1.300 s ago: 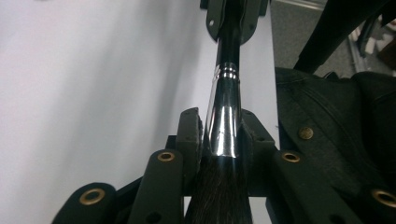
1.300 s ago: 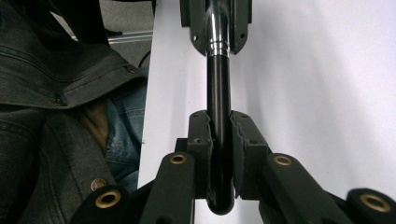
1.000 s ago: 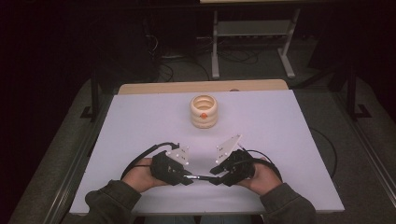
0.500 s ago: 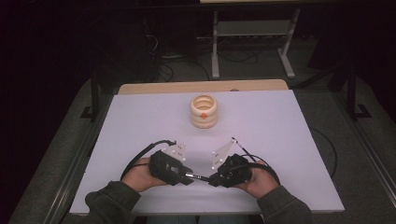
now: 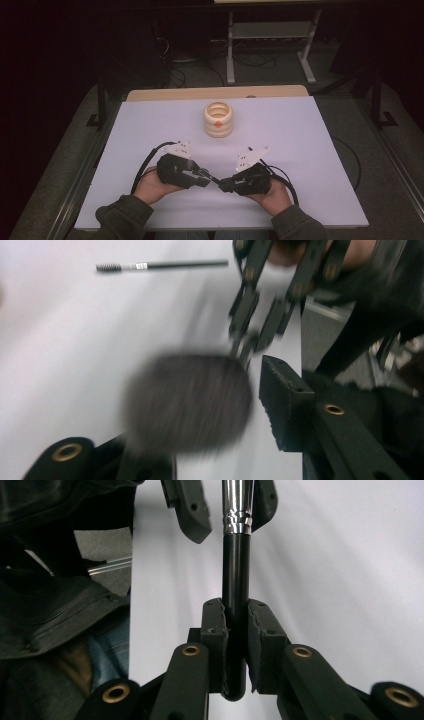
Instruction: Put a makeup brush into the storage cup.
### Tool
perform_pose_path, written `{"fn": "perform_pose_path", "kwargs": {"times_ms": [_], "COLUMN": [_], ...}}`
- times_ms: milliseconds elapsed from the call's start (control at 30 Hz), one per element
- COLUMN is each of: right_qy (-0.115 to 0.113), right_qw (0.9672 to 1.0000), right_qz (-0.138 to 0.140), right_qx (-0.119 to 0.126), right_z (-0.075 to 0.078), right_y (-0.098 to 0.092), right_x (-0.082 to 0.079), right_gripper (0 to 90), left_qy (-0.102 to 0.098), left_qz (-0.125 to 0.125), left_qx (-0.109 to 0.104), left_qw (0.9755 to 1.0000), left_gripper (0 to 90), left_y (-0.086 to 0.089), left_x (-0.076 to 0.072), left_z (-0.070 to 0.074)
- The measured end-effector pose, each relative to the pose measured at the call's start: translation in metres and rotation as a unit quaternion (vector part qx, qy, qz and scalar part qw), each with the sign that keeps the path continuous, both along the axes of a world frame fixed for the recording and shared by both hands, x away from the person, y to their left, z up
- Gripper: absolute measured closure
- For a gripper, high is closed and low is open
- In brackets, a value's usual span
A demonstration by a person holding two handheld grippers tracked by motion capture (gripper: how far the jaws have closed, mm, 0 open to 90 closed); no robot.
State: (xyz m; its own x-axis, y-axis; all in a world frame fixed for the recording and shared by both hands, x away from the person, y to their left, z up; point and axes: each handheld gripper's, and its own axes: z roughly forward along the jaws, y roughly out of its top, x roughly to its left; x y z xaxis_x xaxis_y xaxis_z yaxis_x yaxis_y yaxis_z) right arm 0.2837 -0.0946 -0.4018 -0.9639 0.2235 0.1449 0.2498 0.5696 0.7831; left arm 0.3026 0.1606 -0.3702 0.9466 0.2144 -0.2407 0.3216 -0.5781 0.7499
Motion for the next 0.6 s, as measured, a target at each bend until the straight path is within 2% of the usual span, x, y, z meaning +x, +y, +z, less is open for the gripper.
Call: {"fn": "perform_pose_path", "kwargs": {"times_ms": [67,133,167,200,267,333,367,400,467,567,600], "right_qy": [0.004,0.008,0.008,0.002,-0.003,0.000,-0.011,-0.007,-0.008,-0.014,-0.006], "right_qw": [1.0000,0.9999,0.9999,1.0000,1.0000,1.0000,0.9997,0.9995,0.9994,0.9986,0.9985], "right_qz": [-0.002,-0.005,-0.005,-0.001,0.003,0.002,0.003,0.003,0.000,0.001,-0.003], "right_qx": [0.005,0.011,0.011,0.003,-0.004,-0.008,-0.022,-0.031,-0.034,-0.052,-0.054], "right_z": [-0.002,-0.003,-0.003,-0.004,-0.004,-0.004,-0.004,-0.002,-0.002,-0.001,-0.001], "right_y": [0.003,0.007,0.007,0.010,0.014,0.015,0.016,0.017,0.017,0.017,0.017], "right_x": [0.001,0.002,0.002,0.001,0.001,0.000,0.001,0.001,0.001,0.000,0.000], "right_gripper": [78.4,78.3,78.3,78.1,77.6,76.8,70.6,68.5,68.2,70.2,73.0], "left_qy": [0.007,0.019,0.026,0.037,0.036,0.030,0.023,0.018,0.012,0.003,0.002], "left_qz": [0.011,0.008,0.010,0.003,0.004,0.003,0.005,0.007,0.005,0.007,0.004], "left_qx": [-0.016,-0.032,-0.038,-0.047,-0.047,-0.035,-0.027,-0.020,-0.016,-0.005,-0.005], "left_qw": [0.9998,0.9993,0.9989,0.9982,0.9982,0.9989,0.9994,0.9996,0.9998,1.0000,1.0000], "left_gripper": [66.3,72.6,72.6,75.7,76.1,76.2,76.3,76.3,76.3,76.3,76.4], "left_y": [0.001,0.003,0.003,0.003,0.002,0.000,0.000,0.000,0.000,-0.001,-0.002], "left_x": [0.002,0.004,0.004,0.005,0.005,0.004,0.004,0.003,0.003,0.002,0.002], "left_z": [0.002,0.002,0.002,0.002,0.003,0.004,0.005,0.008,0.010,0.014,0.015]}}
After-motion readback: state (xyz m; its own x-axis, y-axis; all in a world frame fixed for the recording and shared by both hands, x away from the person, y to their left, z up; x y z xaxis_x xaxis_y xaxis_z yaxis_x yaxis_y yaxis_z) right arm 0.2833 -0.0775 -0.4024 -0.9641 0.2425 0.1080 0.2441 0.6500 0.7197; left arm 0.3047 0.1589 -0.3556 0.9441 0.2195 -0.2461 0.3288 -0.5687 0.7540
